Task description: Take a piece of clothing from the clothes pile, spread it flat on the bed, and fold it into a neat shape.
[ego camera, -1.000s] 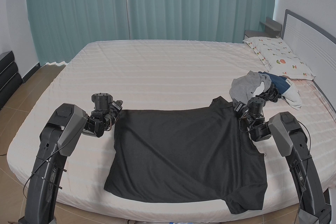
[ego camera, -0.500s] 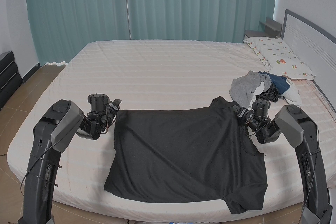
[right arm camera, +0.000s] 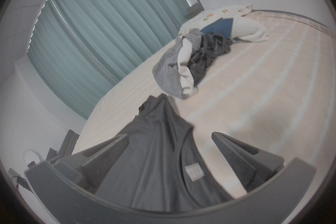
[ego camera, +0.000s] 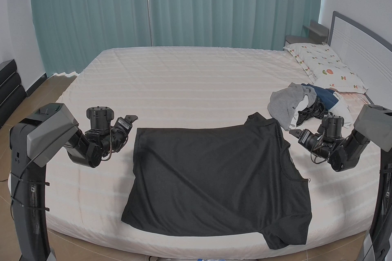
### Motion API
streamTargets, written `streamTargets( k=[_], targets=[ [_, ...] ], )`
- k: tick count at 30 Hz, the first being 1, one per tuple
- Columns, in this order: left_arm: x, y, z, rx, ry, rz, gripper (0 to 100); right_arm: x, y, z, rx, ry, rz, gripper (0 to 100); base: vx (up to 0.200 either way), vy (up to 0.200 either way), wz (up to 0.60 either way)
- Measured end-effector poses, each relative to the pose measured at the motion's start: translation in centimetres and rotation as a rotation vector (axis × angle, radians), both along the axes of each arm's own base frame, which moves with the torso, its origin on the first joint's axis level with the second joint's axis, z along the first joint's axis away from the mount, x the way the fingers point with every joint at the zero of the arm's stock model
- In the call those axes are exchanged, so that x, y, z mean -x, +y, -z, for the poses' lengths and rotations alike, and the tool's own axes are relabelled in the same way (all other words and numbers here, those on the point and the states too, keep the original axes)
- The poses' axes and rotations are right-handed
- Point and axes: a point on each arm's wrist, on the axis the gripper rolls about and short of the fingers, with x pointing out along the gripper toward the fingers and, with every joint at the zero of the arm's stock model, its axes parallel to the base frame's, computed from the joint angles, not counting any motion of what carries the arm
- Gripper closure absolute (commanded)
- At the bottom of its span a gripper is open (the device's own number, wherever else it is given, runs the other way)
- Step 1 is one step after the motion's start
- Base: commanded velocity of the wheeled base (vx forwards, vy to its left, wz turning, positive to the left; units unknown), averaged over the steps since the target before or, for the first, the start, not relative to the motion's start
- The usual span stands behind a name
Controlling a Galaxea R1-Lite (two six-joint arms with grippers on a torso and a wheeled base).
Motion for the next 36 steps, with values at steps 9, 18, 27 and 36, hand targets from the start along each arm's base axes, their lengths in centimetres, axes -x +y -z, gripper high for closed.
streamTargets(
  k=[9, 18, 27, 36],
  targets=[
    [7.0, -0.3, -0.4, 0.085, 0.123, 0.035, 0, 8.3, 0.8, -1.0, -0.141, 0.119, -0.008, 0, 0.0, 0.0, 0.0],
    [12.6, -0.7, -1.2, 0.107, 0.172, 0.072, 0, 13.5, 2.1, -0.7, -0.273, 0.053, -0.108, 0, -0.178, 0.0, 0.0],
    [14.7, -1.0, 0.5, 0.07, 0.206, 0.111, 0, 16.4, 2.5, 1.9, -0.438, 0.237, -0.132, 0, -0.022, 0.0, 0.0],
    [16.6, -1.9, 2.9, -0.096, 0.233, 0.194, 0, 16.6, 2.2, 2.6, -0.444, 0.263, -0.113, 0, 0.0, 0.0, 0.0]
  ],
)
